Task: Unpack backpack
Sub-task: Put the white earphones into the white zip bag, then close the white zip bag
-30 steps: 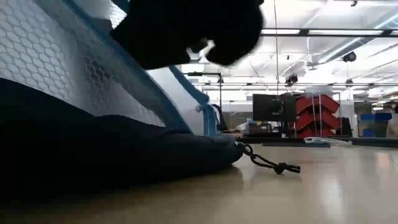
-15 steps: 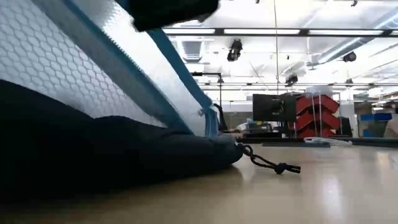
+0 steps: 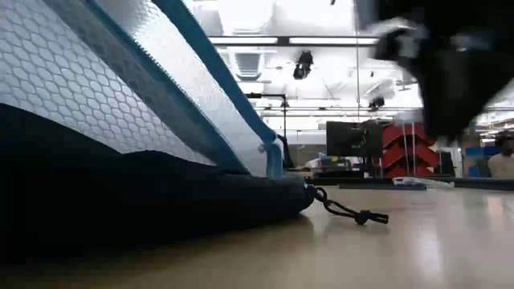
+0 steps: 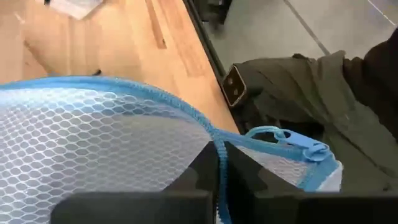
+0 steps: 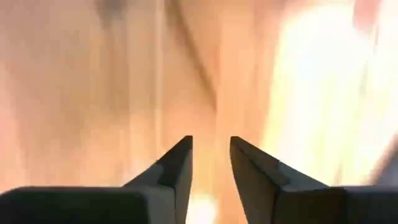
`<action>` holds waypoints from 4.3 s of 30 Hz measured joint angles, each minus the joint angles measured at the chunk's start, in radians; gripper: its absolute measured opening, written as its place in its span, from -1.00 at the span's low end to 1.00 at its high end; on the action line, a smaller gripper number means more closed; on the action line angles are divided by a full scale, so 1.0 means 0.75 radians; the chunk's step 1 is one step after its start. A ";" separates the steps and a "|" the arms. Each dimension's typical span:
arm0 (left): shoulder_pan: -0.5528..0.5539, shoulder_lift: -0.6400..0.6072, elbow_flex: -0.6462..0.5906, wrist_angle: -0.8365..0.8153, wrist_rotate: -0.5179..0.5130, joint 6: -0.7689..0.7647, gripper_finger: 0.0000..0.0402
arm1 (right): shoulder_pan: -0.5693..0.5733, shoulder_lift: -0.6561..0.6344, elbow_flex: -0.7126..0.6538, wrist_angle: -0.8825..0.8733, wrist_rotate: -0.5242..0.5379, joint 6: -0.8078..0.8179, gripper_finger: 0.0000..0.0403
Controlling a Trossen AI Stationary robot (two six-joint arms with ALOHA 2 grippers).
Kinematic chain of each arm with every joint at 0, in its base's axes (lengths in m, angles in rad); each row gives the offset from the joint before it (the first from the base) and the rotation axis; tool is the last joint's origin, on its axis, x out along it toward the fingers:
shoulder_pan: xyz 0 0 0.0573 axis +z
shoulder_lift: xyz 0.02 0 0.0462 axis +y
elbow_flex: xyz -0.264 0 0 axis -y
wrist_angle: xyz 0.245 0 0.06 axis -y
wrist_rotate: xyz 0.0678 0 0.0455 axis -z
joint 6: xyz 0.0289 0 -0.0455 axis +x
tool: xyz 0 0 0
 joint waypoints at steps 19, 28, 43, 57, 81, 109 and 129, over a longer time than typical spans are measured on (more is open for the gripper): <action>-0.002 0.000 -0.001 0.090 -0.012 -0.040 -1.00 | 0.198 -0.042 -0.319 0.298 -0.241 -0.070 0.15; -0.001 0.033 -0.001 0.092 -0.012 -0.044 -1.00 | 0.122 -0.051 -0.393 0.511 -0.257 -0.151 -0.32; 0.002 0.041 -0.001 0.087 -0.010 -0.029 -1.00 | 0.045 -0.126 -0.006 0.458 -0.094 -0.219 -0.99; -0.001 0.041 0.003 0.175 0.065 0.096 -1.00 | -0.044 -0.015 0.098 1.208 0.018 -0.823 -1.00; -0.002 0.038 0.111 0.125 0.024 0.039 -0.49 | -0.141 0.151 0.259 1.138 -0.231 -0.892 -0.01; -0.362 0.475 0.564 -0.212 -0.493 -0.121 -0.52 | 0.111 0.324 0.356 1.310 0.155 -0.352 -0.31; -0.391 0.801 0.929 -0.829 -0.659 -0.307 -0.37 | -0.205 0.301 0.360 1.238 0.180 -0.428 -0.71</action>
